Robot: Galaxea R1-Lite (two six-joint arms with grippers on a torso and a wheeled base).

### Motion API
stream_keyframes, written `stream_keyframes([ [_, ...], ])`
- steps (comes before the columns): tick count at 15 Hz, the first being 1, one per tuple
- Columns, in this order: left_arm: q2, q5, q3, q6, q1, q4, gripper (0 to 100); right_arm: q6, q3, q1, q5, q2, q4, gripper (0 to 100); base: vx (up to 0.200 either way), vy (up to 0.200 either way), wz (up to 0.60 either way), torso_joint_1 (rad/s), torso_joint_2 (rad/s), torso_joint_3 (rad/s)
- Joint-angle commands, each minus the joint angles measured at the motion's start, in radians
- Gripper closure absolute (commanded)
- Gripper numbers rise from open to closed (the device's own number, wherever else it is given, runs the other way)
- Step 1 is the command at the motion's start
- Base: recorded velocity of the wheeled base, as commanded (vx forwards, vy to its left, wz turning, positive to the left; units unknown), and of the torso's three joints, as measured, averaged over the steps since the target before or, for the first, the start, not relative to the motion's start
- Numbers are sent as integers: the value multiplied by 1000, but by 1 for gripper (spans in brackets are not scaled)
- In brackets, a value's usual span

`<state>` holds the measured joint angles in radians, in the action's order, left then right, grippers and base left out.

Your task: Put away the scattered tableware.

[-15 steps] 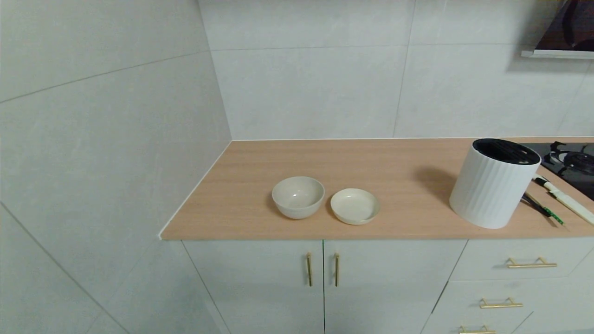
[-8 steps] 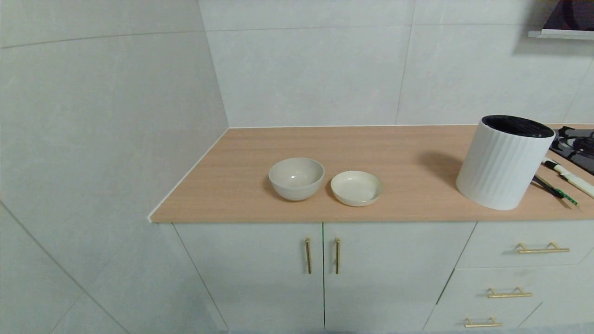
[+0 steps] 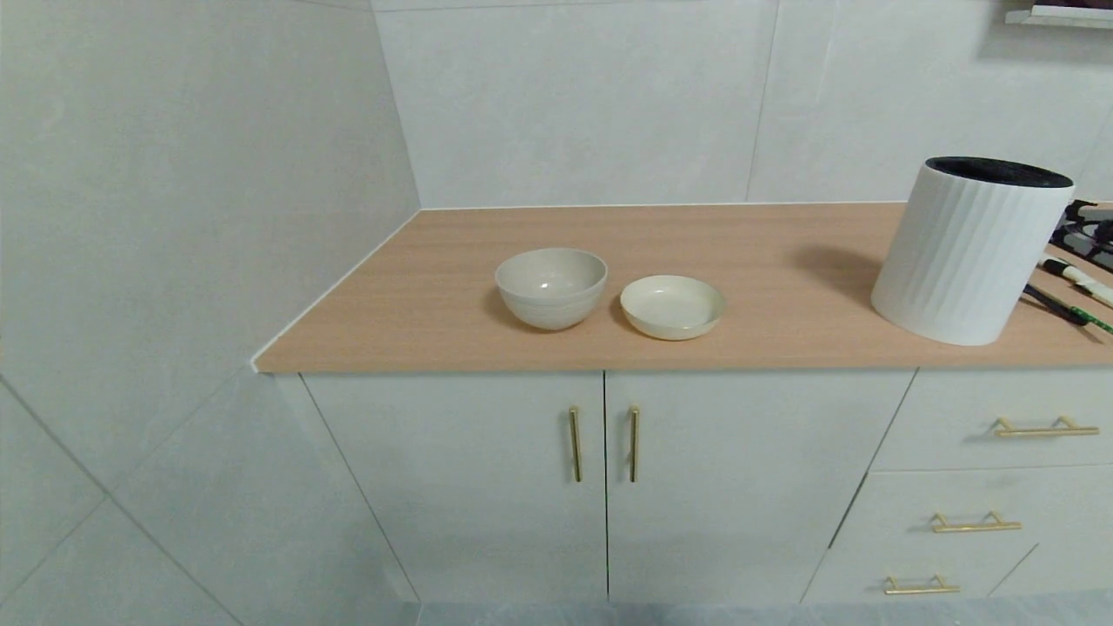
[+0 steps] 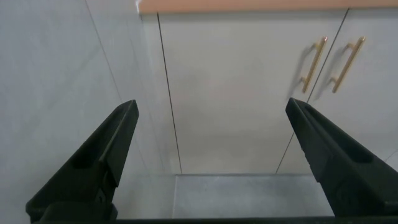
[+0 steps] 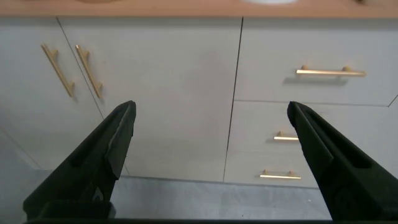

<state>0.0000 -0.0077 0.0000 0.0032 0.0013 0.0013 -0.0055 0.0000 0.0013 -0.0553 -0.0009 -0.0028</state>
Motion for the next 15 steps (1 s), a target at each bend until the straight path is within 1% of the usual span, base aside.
stream_keyframes([
  [1,2,0,0,0,0,0,0,-1,0,0,0,1,0,0,0,0,0,-207,496,295],
  [10,0,0,0,0,0,0,0,-1,0,0,0,1,0,0,0,0,0,-169,463,298],
  [15,2,0,0,0,0,0,0,-1,0,0,0,1,0,0,0,0,0,-103,424,318],
])
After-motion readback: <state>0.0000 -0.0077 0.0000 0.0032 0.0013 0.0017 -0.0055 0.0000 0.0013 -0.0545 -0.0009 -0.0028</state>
